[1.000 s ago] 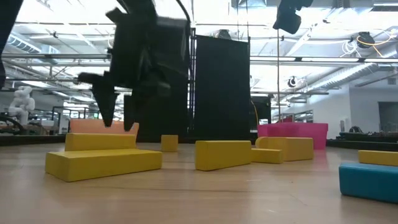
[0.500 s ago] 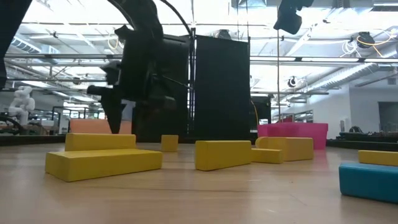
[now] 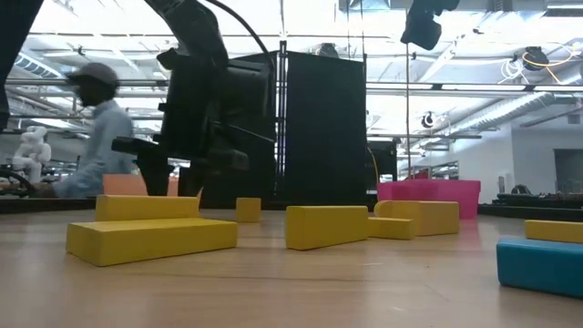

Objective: Sort blocks
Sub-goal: Put the blue block into the green transparent bin

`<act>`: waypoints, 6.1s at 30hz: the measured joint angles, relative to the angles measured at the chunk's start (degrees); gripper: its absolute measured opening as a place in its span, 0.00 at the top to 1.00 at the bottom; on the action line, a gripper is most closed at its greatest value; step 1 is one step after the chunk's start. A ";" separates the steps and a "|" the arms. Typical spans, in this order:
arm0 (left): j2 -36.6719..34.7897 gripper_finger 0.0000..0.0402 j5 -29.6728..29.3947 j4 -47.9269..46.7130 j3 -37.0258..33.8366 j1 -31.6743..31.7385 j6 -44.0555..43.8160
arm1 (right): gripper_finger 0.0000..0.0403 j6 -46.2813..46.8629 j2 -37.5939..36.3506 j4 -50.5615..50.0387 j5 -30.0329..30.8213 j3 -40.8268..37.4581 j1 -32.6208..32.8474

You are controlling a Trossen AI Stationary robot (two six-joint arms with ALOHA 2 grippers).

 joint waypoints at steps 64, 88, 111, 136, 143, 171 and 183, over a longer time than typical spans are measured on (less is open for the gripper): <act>-14.16 0.75 7.32 -8.05 2.49 -64.81 -30.07 | 0.42 -1.11 0.02 1.86 0.04 0.00 -0.02; -12.58 0.46 3.92 -10.12 9.24 -59.38 -22.32 | 0.42 -1.35 0.02 2.23 0.04 0.00 0.00; -12.88 0.49 -16.35 -18.34 21.44 -39.39 4.47 | 0.42 26.91 1.73 35.20 -8.91 -30.99 20.61; -34.74 0.49 -27.35 -36.62 21.41 -37.57 8.99 | 0.41 42.37 38.91 19.45 10.14 -4.39 46.01; -35.29 0.49 -27.55 -36.50 21.15 -39.22 11.67 | 0.39 49.02 45.94 20.43 8.58 1.98 47.64; -43.73 0.49 -31.13 -36.54 21.09 -39.43 6.81 | 0.48 63.59 51.69 21.25 15.51 2.36 51.78; -43.70 0.49 -31.75 -36.54 21.06 -39.43 5.33 | 0.80 66.21 49.99 20.68 16.97 1.91 51.17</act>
